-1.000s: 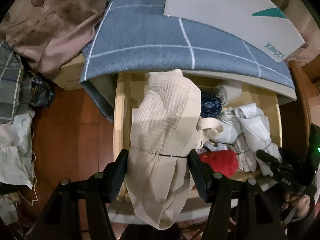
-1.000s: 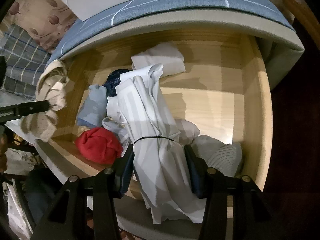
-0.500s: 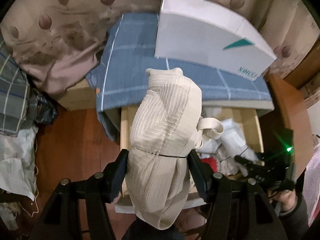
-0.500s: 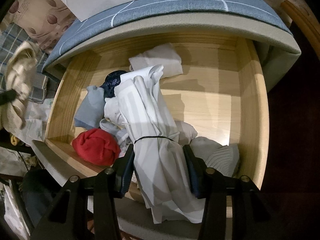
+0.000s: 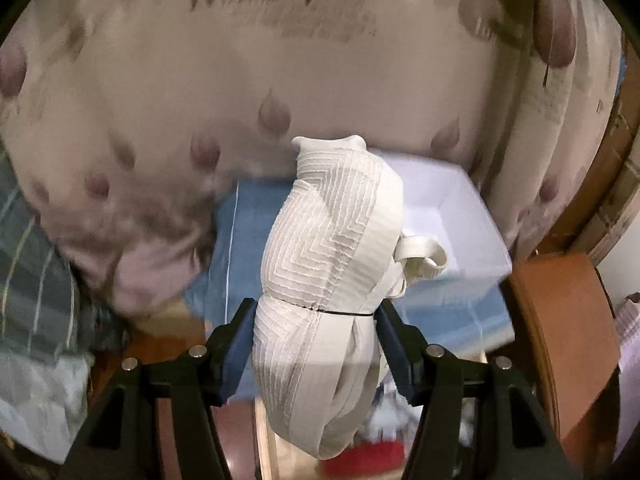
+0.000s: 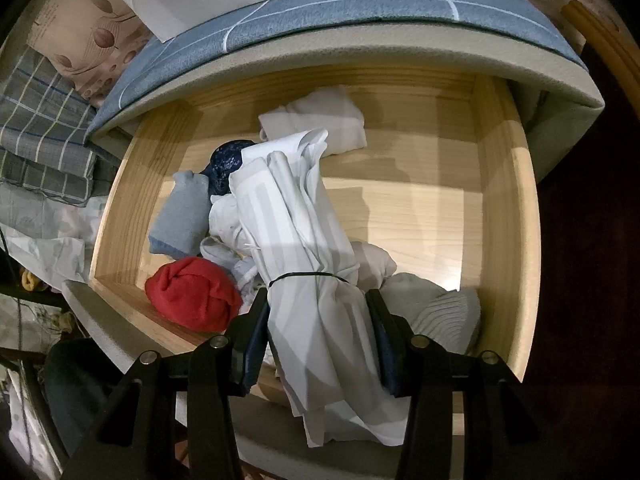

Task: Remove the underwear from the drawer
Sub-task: 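Lift the beige underwear out with the left tool toward the white box, then lower the beige underwear into the white box and open the left tool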

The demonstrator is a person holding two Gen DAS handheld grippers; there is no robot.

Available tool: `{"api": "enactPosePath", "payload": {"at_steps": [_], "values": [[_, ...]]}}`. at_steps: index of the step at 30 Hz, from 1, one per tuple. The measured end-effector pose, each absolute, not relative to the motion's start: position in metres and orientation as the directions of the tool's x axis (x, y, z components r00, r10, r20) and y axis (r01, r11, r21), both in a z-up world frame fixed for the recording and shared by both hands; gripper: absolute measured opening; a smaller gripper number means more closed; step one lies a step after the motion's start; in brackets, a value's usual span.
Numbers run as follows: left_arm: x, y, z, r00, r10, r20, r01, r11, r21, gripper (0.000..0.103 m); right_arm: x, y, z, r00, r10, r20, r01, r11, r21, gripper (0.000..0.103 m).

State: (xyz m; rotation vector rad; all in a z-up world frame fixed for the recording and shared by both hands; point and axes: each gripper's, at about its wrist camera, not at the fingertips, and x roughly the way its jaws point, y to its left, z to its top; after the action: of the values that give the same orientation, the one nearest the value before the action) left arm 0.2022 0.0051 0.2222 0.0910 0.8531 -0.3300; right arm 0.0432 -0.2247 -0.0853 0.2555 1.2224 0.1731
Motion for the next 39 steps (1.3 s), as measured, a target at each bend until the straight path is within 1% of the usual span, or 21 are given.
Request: {"api": "enactPosePath", "payload": {"at_steps": [3, 6, 11, 18, 22, 26, 39], "values": [[0.229, -0.014, 0.231, 0.632, -0.251, -0.733, 0.339, 0.940, -0.030, 0.061, 0.043, -0.225, -0.086, 0.332, 0.272, -0.903, 0.009, 0.957, 0.291, 0.043], [0.263, -0.035, 0.226, 0.615, -0.254, -0.746, 0.345, 0.938, -0.035, 0.061, 0.043, -0.224, -0.087, 0.332, 0.276, -0.902, 0.010, 0.955, 0.297, 0.043], [0.307, -0.062, 0.201, 0.600, -0.212, -0.772, 0.335, 0.942, 0.001, 0.061, 0.043, -0.224, -0.087, 0.332, 0.281, -0.900, 0.015, 0.953, 0.303, 0.043], [0.343, -0.085, 0.150, 0.548, -0.146, -0.823, 0.309, 0.950, 0.037, 0.061, 0.043, -0.226, -0.088, 0.333, 0.288, -0.898, 0.021, 0.950, 0.313, 0.043], [0.343, -0.087, 0.121, 0.497, -0.120, -0.860, 0.317, 0.947, 0.052, 0.061, 0.044, -0.226, -0.089, 0.331, 0.290, -0.898, 0.020, 0.949, 0.315, 0.044], [0.337, -0.085, 0.103, 0.474, -0.091, -0.876, 0.315, 0.946, 0.072, 0.061, 0.045, -0.225, -0.090, 0.328, 0.294, -0.898, 0.024, 0.948, 0.319, 0.044], [0.307, -0.061, 0.087, 0.431, 0.013, -0.902, 0.246, 0.960, 0.132, 0.061, 0.044, -0.225, -0.089, 0.327, 0.290, -0.899, 0.024, 0.949, 0.314, 0.044]]}}
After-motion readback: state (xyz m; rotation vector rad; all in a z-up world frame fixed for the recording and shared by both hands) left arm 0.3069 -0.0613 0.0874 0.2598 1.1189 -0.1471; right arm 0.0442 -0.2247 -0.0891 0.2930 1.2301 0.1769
